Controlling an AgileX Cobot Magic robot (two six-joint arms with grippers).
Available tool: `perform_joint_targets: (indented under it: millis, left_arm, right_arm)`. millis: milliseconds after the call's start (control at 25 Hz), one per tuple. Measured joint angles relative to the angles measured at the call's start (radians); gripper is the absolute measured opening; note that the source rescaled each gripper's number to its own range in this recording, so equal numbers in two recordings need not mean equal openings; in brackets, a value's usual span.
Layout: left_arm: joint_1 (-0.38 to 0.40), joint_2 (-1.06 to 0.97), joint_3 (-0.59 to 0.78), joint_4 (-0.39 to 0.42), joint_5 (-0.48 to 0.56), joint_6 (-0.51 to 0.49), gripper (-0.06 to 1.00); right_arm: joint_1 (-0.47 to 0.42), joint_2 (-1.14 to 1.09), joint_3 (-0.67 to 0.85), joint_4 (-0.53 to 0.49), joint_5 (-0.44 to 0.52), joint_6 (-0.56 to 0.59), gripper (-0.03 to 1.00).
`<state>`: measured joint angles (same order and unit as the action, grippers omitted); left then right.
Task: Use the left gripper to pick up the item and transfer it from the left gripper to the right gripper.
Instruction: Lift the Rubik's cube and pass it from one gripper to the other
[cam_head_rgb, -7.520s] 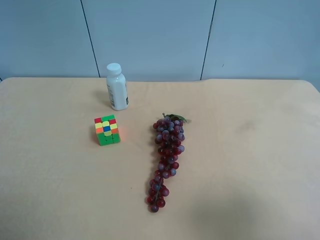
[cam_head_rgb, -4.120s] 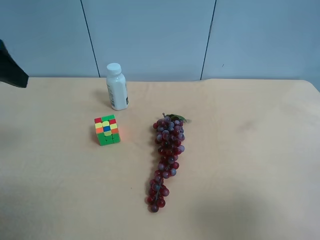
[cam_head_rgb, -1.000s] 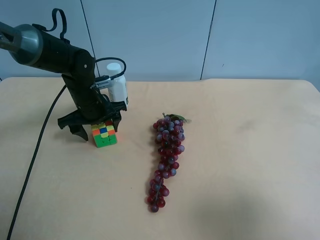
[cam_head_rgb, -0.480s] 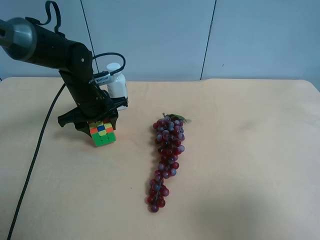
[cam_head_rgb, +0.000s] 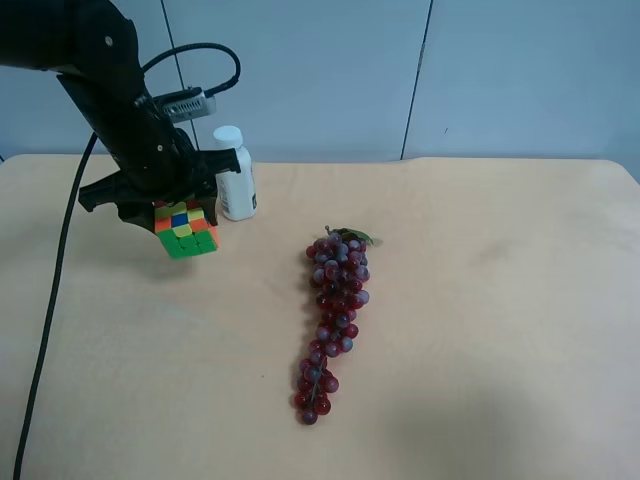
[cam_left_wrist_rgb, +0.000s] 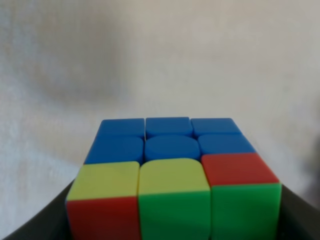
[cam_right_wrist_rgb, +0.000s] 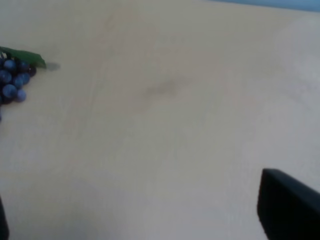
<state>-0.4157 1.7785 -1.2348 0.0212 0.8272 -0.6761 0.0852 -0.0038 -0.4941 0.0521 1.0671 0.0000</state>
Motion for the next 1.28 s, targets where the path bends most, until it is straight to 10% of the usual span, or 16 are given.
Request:
perform_joint_targets:
  millis: [600, 1280]
  left_arm:
    - [-0.213, -0.208, 0.0, 0.015, -0.032, 0.258, 0.0]
    - [-0.45, -0.308, 0.224, -0.014, -0.526, 0.437, 0.0]
  right_arm:
    - [0.0, 0.0, 0.0, 0.0, 0.0, 0.0, 0.99]
    - [0.0, 0.0, 0.0, 0.0, 0.0, 0.0, 0.99]
